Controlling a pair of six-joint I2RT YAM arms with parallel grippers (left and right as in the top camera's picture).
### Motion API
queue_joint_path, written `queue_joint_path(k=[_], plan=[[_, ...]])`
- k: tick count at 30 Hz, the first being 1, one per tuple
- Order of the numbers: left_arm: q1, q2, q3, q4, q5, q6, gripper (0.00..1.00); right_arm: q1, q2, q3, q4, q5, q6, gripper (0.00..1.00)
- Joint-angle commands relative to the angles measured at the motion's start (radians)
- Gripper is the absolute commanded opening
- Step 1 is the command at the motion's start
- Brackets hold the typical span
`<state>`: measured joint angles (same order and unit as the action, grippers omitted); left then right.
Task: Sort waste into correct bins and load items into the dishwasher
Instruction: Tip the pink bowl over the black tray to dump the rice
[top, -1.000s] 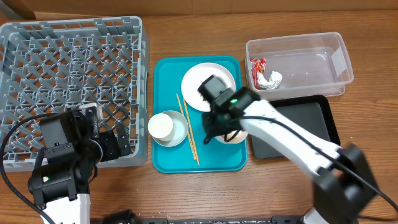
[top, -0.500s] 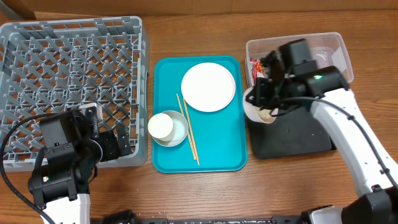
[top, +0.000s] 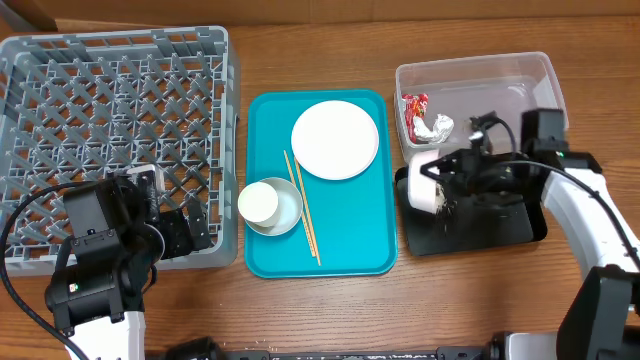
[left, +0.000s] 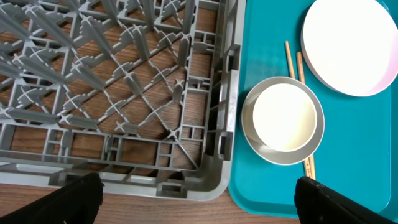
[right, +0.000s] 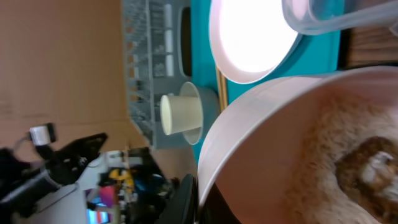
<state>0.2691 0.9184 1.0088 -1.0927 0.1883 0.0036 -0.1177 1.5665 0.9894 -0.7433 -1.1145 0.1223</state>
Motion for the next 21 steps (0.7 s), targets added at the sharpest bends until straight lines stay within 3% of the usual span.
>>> queue_joint_path(k=[1,8,21], plan=[[0.005,-0.010,0.024,0.003,0.015,0.016,1.00,-0.077,-0.001,-0.042,0.024,-0.172,-0.010,0.04],[0.005,-0.010,0.024,0.003,0.015,0.016,1.00,-0.203,-0.001,-0.053,0.041,-0.268,0.002,0.04],[0.005,-0.010,0.024,0.002,0.015,0.016,1.00,-0.325,-0.001,-0.053,0.081,-0.267,0.124,0.04]])
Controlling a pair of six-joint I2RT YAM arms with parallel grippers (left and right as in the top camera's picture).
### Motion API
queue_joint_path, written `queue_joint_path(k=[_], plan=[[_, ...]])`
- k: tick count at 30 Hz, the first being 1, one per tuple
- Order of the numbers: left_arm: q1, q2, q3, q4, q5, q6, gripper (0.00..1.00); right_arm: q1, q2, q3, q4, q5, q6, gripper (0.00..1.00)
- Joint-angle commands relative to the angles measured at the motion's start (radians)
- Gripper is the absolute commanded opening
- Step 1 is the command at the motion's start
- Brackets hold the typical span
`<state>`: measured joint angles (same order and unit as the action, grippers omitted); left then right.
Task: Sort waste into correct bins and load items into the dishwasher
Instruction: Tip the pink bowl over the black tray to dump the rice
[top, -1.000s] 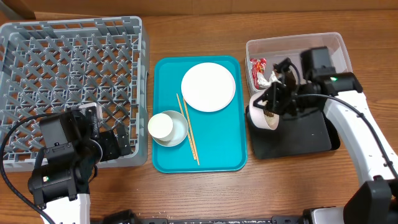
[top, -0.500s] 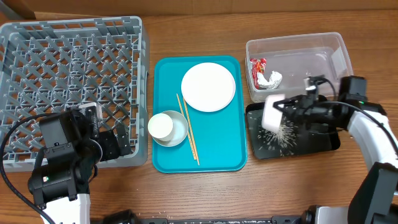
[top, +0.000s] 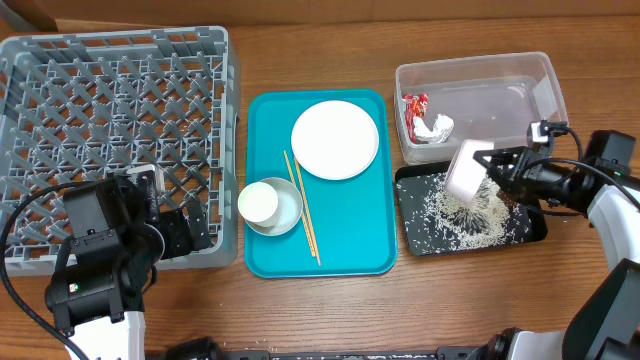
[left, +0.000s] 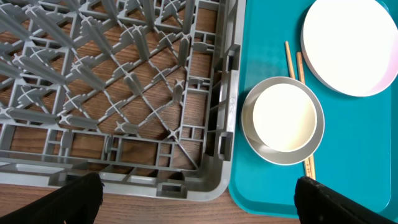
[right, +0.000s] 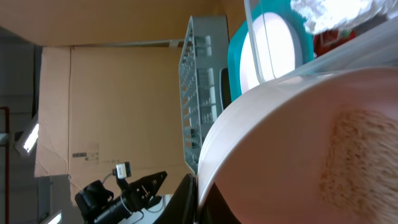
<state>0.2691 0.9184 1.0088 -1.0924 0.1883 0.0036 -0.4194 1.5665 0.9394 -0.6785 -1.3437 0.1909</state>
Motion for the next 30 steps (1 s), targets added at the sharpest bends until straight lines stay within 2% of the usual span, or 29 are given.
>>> queue_joint_path(k=[1,6,9,18,30], plan=[[0.005,-0.010,0.024,0.002,0.015,0.016,1.00,-0.031,-0.001,-0.003,0.018,-0.038,0.085,0.04],[0.005,-0.010,0.024,0.002,0.015,0.016,1.00,-0.071,-0.001,-0.003,0.020,-0.034,0.272,0.04],[0.005,-0.010,0.024,0.001,0.015,0.016,1.00,-0.088,-0.001,-0.003,0.020,-0.035,0.332,0.04],[0.005,-0.010,0.024,0.001,0.015,0.016,1.00,-0.095,-0.001,-0.003,0.026,-0.094,0.430,0.04],[0.005,-0.010,0.024,0.001,0.015,0.016,1.00,-0.098,-0.001,-0.003,0.020,-0.226,0.457,0.04]])
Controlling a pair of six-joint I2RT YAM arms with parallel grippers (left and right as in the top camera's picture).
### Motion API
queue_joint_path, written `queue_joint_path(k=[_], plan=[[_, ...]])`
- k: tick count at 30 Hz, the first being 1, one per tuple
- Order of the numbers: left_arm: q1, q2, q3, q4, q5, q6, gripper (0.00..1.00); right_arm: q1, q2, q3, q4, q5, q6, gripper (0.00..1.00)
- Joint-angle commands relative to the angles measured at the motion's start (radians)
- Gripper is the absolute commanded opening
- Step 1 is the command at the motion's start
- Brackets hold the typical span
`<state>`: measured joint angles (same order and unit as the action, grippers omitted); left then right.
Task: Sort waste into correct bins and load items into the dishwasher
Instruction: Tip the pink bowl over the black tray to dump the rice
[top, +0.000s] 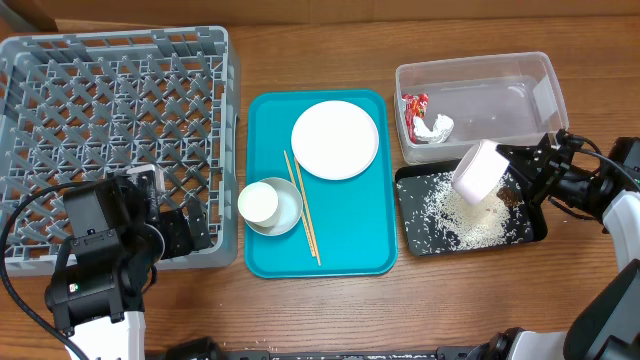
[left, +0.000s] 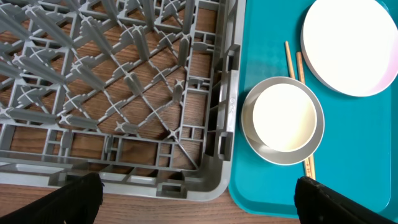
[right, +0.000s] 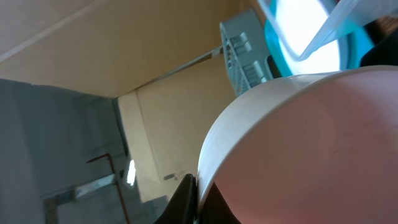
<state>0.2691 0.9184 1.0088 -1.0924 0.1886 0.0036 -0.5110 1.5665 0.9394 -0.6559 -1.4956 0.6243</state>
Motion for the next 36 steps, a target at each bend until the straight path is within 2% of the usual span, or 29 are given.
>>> queue_joint_path(k=[1,14,23,28,33,36], plan=[[0.005,-0.010,0.024,0.001,0.015,0.016,1.00,-0.006,-0.001,-0.003,-0.003,-0.074,0.024,0.04],[0.005,-0.010,0.024,0.001,0.014,0.016,1.00,-0.006,-0.001,-0.003,0.029,-0.074,0.019,0.04],[0.005,-0.010,0.024,0.005,0.014,0.016,1.00,0.026,-0.001,-0.003,0.076,-0.071,-0.272,0.04],[0.005,-0.010,0.024,0.005,0.014,0.016,0.99,0.027,-0.001,-0.003,0.079,-0.063,-0.249,0.04],[0.005,-0.010,0.024,0.004,0.014,0.016,1.00,0.027,-0.001,-0.003,0.076,-0.073,-0.343,0.04],[0.005,-0.010,0.024,0.005,0.014,0.016,1.00,0.027,-0.001,-0.003,0.047,0.054,-0.278,0.04]])
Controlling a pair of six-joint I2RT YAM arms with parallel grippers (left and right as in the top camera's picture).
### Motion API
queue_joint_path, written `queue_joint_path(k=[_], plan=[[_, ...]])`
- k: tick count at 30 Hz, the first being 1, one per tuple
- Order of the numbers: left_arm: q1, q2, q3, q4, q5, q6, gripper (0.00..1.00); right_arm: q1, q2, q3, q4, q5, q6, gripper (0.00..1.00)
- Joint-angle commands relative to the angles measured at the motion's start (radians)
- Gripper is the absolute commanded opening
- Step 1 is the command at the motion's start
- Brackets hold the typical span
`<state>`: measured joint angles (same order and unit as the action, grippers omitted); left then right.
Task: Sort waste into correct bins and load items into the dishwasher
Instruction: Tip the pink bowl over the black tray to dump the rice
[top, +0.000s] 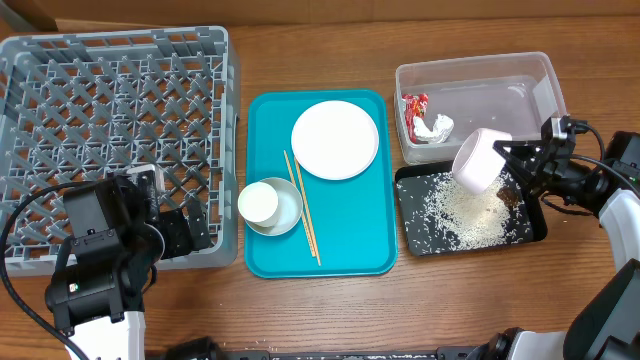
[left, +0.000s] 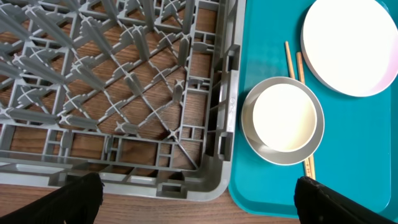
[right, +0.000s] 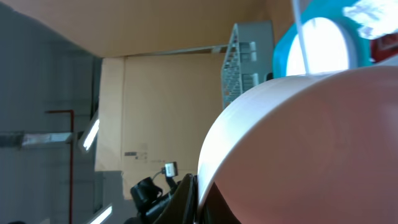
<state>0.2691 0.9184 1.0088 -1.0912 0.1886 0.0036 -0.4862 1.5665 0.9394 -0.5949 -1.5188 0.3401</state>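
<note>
My right gripper (top: 506, 163) is shut on the rim of a white bowl (top: 477, 160), held tilted on its side above the black tray (top: 415, 238). Rice and a brown scrap (top: 505, 196) lie scattered in that tray. In the right wrist view the bowl (right: 311, 149) fills the frame and its inside looks bare; one dark finger (right: 185, 198) shows at its rim. My left gripper (left: 199, 208) hangs open by the grey dish rack's near right corner (left: 205, 186), its fingers (left: 78, 198) spread wide. A white cup in a grey bowl (left: 283, 119) sits on the teal tray (top: 350, 240).
A white plate (top: 335, 139) and chopsticks (top: 301, 205) lie on the teal tray. The clear bin (top: 500, 70) behind the black tray holds a red wrapper and crumpled foil (top: 425, 117). The dish rack (top: 115, 130) fills the left of the table.
The right gripper has lifted the tilted bowl a little and shifted it toward the clear bin. The rice in the black tray lies as before. The left arm has not moved.
The right gripper first held the bowl, with rice and a brown scrap inside, low over the black tray's left end. Then rice lay spread in the tray and less showed in the bowl. Later the bowl's inside was bare, and it now hangs tilted above the tray.
</note>
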Motion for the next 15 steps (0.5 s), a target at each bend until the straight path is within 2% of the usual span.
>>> queue_joint_path(k=[1,2,3,5,9,12,15], plan=[[0.005,-0.010,0.024,0.003,0.014,0.016,1.00,0.003,-0.001,-0.003,-0.029,0.103,0.024,0.04],[0.005,-0.010,0.024,0.003,0.014,0.016,1.00,0.003,-0.001,-0.003,-0.018,0.067,-0.023,0.04],[0.005,-0.010,0.024,0.003,0.014,0.016,1.00,0.006,-0.001,-0.003,-0.001,-0.033,-0.132,0.04],[0.005,-0.010,0.024,0.003,0.014,0.016,1.00,0.018,-0.003,-0.002,-0.021,-0.051,-0.216,0.04],[0.005,-0.010,0.024,0.003,0.014,0.016,1.00,0.019,-0.003,-0.003,-0.022,0.022,-0.134,0.04],[0.005,-0.010,0.024,0.003,0.014,0.016,1.00,0.034,-0.005,-0.002,-0.012,-0.049,-0.240,0.04],[0.005,-0.010,0.024,0.003,0.014,0.016,1.00,0.044,-0.005,-0.002,-0.024,0.102,-0.150,0.04]])
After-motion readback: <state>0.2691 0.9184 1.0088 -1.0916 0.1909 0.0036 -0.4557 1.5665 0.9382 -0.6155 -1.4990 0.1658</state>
